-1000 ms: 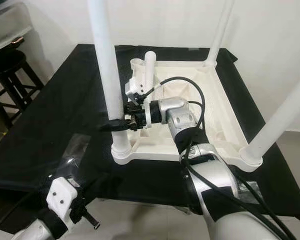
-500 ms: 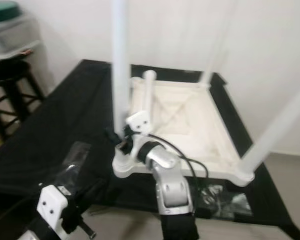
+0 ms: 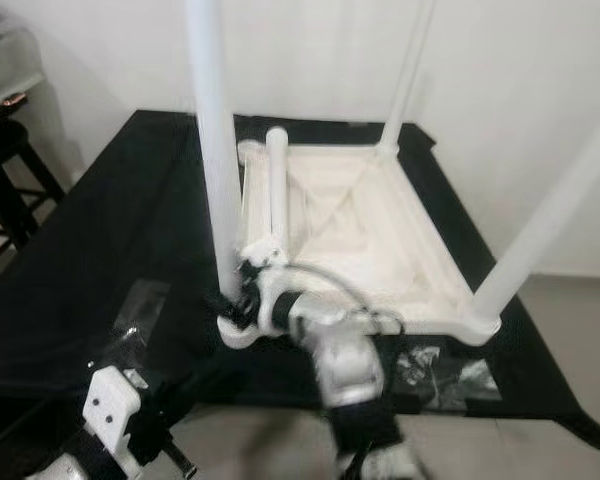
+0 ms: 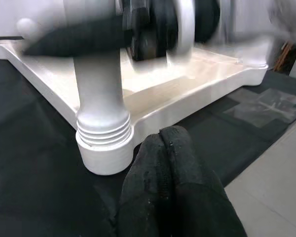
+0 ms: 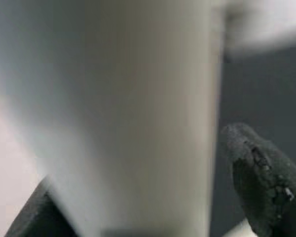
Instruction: Building children table
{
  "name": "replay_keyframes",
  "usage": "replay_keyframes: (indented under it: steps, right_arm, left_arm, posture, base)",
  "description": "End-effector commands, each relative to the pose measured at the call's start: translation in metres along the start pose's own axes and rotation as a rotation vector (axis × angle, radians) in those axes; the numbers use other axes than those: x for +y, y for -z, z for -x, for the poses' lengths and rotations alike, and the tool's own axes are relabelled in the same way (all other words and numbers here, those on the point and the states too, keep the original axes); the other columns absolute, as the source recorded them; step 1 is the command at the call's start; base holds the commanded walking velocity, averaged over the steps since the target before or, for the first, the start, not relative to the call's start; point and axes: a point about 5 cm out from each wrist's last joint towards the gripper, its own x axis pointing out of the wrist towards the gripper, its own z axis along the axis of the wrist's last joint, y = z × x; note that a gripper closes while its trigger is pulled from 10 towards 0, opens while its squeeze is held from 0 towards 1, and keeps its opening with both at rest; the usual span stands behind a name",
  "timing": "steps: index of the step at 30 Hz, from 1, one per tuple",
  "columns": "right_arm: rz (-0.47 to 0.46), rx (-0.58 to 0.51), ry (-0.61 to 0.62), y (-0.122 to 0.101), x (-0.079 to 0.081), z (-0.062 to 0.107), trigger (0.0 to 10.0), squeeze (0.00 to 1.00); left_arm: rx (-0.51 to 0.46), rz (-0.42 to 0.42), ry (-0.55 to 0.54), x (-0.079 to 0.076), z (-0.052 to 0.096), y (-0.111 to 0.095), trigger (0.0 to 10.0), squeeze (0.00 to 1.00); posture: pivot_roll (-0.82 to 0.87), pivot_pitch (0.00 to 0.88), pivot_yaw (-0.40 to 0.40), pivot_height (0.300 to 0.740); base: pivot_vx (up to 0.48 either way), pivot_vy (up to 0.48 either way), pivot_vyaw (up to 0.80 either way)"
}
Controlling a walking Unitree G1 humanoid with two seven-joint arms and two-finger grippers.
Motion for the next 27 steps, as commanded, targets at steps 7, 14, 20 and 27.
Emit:
replay_keyframes:
  steps: [7, 14, 20, 27]
  right_arm:
    - [0.078, 0.022, -0.292, -0.007, -0.013, 0.001, 10.0, 0.0]
    - [0.099, 0.081, -0.4, -0.008, -0.019, -0.013, 7.1, 0.0]
    - [0.115, 0.1, -0.478, -0.01, -0.02, -0.02, 0.0, 0.0]
    - [0.132, 0.102, -0.455, -0.002, -0.023, -0.018, 0.0, 0.0]
  left_arm:
    - [0.03, 0.012, 0.019, 0.002, -0.001, 0.007, 10.0, 0.0]
    - [0.032, 0.009, 0.011, 0.003, -0.002, 0.009, 10.0, 0.0]
    - [0.032, 0.011, 0.011, 0.003, -0.001, 0.009, 10.0, 0.0]
    - [0.031, 0.013, 0.012, 0.002, -0.001, 0.009, 10.0, 0.0]
  posture:
    - [0.05, 0.081, -0.011, 0.74]
    - [0.07, 0.075, -0.007, 0.74]
    - [0.08, 0.078, -0.007, 0.74]
    - [0.07, 0.082, -0.005, 0.74]
  base:
    - [0.0, 0.0, 0.0]
    - [0.0, 0.0, 0.0]
    - [0.0, 0.0, 0.0]
    - [0.0, 0.0, 0.0]
